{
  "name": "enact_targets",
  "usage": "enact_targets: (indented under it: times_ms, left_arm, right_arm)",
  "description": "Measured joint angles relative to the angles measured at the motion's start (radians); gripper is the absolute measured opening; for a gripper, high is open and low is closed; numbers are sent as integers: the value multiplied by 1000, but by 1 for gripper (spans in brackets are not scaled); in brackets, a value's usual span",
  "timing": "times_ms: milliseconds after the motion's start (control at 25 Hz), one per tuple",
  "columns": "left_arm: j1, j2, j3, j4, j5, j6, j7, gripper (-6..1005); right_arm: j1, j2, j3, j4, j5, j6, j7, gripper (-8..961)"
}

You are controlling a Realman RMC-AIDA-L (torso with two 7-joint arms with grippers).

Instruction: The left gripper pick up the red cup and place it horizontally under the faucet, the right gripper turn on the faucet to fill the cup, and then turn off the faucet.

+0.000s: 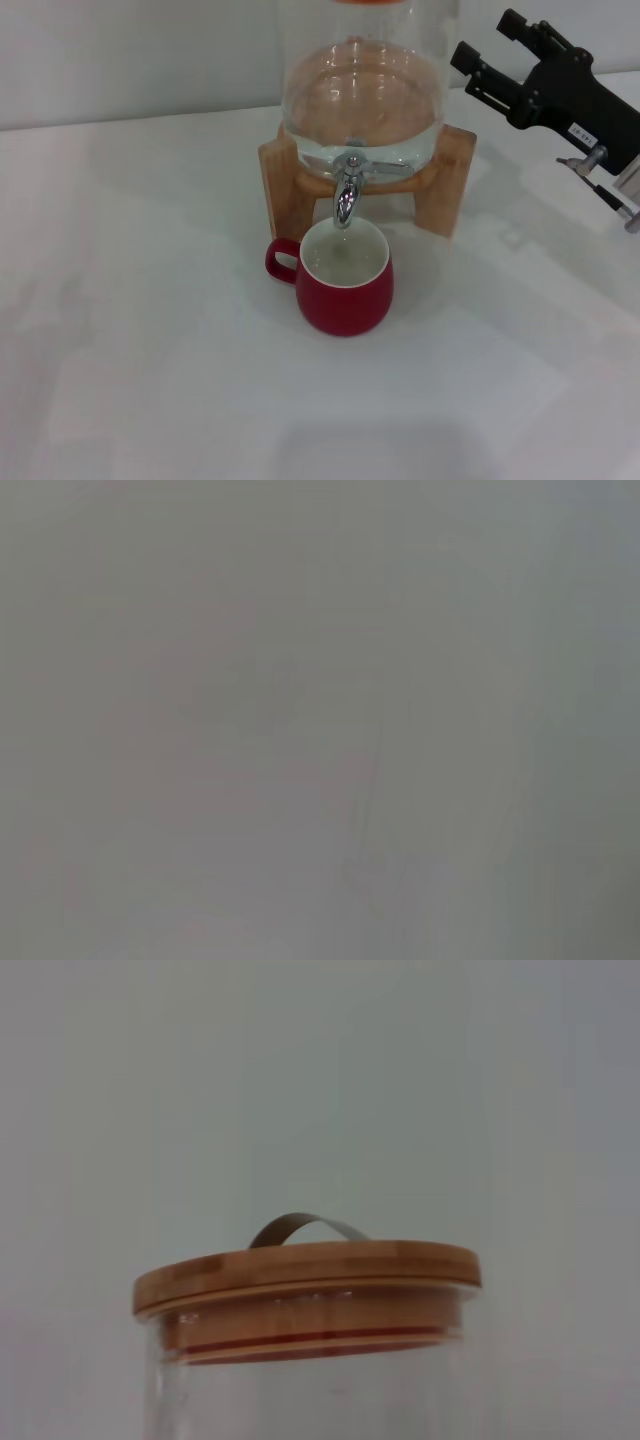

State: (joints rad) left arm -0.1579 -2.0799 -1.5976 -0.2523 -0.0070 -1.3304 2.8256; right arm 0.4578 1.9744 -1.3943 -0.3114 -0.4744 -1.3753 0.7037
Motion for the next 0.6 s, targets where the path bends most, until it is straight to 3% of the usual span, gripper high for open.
enact_targets:
  times_ms: [600]
  left_arm:
    - [-2, -3, 1, 1, -8, 1, 0, 476]
  right_arm:
    - [-11, -12, 68, 0, 1, 58, -36, 836]
